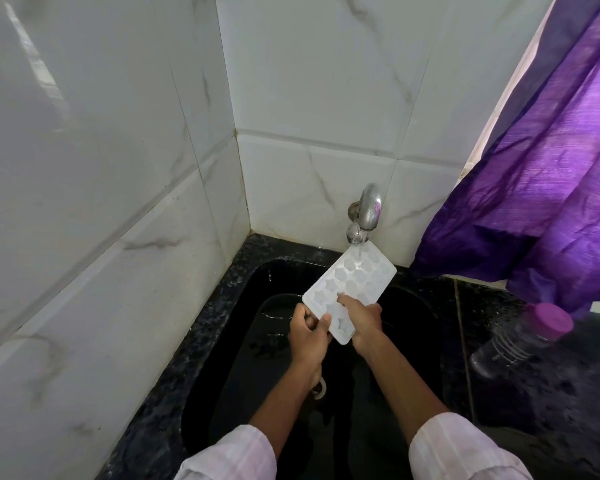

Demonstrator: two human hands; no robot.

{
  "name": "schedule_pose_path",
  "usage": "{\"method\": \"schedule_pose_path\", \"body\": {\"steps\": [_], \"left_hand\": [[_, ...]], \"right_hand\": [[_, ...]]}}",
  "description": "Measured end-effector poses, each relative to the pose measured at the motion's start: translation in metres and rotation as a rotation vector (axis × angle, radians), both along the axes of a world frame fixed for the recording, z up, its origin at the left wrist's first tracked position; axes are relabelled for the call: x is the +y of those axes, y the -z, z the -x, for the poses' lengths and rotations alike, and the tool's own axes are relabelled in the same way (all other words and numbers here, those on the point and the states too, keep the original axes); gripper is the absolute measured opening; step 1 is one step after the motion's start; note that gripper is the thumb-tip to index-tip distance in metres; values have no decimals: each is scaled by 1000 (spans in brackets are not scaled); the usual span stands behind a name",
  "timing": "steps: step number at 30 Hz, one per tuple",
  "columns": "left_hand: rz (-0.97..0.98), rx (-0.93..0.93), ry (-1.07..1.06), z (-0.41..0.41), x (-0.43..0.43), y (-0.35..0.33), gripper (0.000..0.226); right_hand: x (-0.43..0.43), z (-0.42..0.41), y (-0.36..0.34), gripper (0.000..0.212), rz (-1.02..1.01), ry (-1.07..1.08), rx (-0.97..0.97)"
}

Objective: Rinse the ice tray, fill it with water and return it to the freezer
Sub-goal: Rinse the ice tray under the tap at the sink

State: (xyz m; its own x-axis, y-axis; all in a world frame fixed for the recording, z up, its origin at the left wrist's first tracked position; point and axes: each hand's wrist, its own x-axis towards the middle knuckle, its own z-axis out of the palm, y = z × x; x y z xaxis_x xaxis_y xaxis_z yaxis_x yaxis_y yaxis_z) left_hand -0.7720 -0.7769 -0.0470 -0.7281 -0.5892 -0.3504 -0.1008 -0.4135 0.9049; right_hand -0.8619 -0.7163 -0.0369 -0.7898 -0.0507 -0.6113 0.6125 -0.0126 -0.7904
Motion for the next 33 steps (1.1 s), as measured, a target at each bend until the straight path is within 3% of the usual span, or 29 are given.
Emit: {"method": "schedule_pose_path", "body": {"steps": [3,5,10,13,17,21,23,25,27,28,30,33], "left_hand": [[307,-71,19,-8,-8,1,13],[558,-78,44,-16,-13,-2,10],[1038,-138,117,-34,-23,-7,27],[1249,-186,238,-46,-31,-3,9],[1475,-254,378,-56,-46,17,40],[1586,-423,480,-65,-53,21,31],[1511,-471,409,-69,-56,26,30],[1308,-419,171,-65,-57,28,23],[1066,-365,-69,-57,-56,27,12],[935,-348,-158,-52,-56,24,18],[629,-318,-263,-39,-52,19,25],[213,-222,-348,-21,-42,19,15]], "right_hand": [[5,-7,4,32,184,-134,-72],[8,-15,4,22,183,-220,-110],[2,-36,24,35,215,-268,-170],[-3,-49,33,34,212,-257,-204],[-3,-55,39,41,180,-206,-222],[2,-53,44,47,127,-153,-231],[6,-51,45,46,111,-141,-230],[10,-49,43,44,106,-128,-229],[14,-45,42,41,100,-112,-222],[15,-42,40,39,96,-105,-218],[17,-35,37,38,96,-89,-208],[16,-23,30,39,114,-58,-186]]}}
